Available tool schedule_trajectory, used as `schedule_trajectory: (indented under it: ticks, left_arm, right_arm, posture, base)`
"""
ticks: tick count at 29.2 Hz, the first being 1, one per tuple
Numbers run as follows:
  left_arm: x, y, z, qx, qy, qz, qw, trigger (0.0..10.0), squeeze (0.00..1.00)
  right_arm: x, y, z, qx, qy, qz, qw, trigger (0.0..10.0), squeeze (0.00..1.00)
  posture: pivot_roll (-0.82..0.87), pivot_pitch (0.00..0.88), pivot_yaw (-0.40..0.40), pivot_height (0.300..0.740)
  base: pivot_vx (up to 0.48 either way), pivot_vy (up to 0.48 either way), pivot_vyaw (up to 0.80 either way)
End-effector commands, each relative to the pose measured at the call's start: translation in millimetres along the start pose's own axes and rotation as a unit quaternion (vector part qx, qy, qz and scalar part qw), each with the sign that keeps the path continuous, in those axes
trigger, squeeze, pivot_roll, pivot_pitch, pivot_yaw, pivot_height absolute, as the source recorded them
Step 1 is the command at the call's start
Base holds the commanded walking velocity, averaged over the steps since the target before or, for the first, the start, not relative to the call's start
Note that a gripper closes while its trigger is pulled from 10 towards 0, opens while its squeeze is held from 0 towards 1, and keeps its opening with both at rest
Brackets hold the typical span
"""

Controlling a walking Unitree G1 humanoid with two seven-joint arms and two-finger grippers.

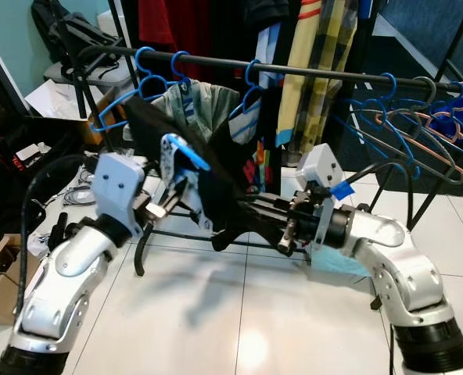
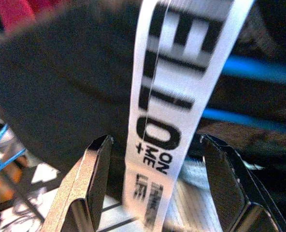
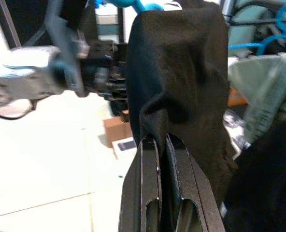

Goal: Hang hanger

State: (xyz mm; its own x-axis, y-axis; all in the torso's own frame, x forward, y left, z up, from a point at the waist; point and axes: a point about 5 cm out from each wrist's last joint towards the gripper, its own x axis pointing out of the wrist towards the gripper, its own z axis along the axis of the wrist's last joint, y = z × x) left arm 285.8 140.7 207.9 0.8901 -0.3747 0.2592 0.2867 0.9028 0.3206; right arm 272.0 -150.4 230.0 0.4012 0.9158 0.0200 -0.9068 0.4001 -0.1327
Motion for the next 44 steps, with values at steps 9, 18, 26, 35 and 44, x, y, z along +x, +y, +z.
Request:
schedule_trajectory:
  ticks: [9, 18, 26, 35, 44]
  left_arm:
    - [-0.8, 9.1, -5, 0.035, 0.013, 0.036, 0.999, 3.6, 0.00]
    - [-2.6, 34.8, -6, 0.078, 0.027, 0.093, 0.992, 0.0, 0.00]
    - [-3.3, 41.5, -5, 0.096, 0.030, 0.111, 0.989, 0.0, 0.00]
    - [-4.6, 53.4, -6, 0.109, 0.036, 0.132, 0.985, 0.0, 0.00]
    - [-3.1, 71.2, -9, 0.146, 0.049, 0.142, 0.978, 0.0, 0.00]
  right_arm:
    - [5.8, 13.7, 0, 0.011, -0.007, 0.034, 0.999, 0.0, 0.00]
    - [2.1, 12.8, -4, 0.014, 0.009, 0.023, 1.000, 0.0, 0.00]
    - [-3.2, 8.6, -11, 0.015, 0.034, 0.007, 0.999, 0.0, 0.00]
    - [-33.8, 9.1, -47, 0.017, 0.183, 0.003, 0.983, 0.0, 0.00]
    - [-47.1, 18.8, -21, 0.027, 0.132, 0.039, 0.990, 0.0, 0.00]
  posture:
    - [-0.05, 0.083, -0.001, 0.740]
    - [-0.05, 0.082, 0.002, 0.740]
    - [-0.05, 0.077, 0.001, 0.740]
    - [-0.05, 0.073, 0.003, 0.740]
    - [-0.06, 0.074, 0.022, 0.740]
  base:
    - [0.000, 0.000, 0.00]
    - [0.000, 0.000, 0.00]
    - [0.000, 0.000, 0.00]
    - [0.000, 0.000, 0.00]
    - [0.000, 0.000, 0.00]
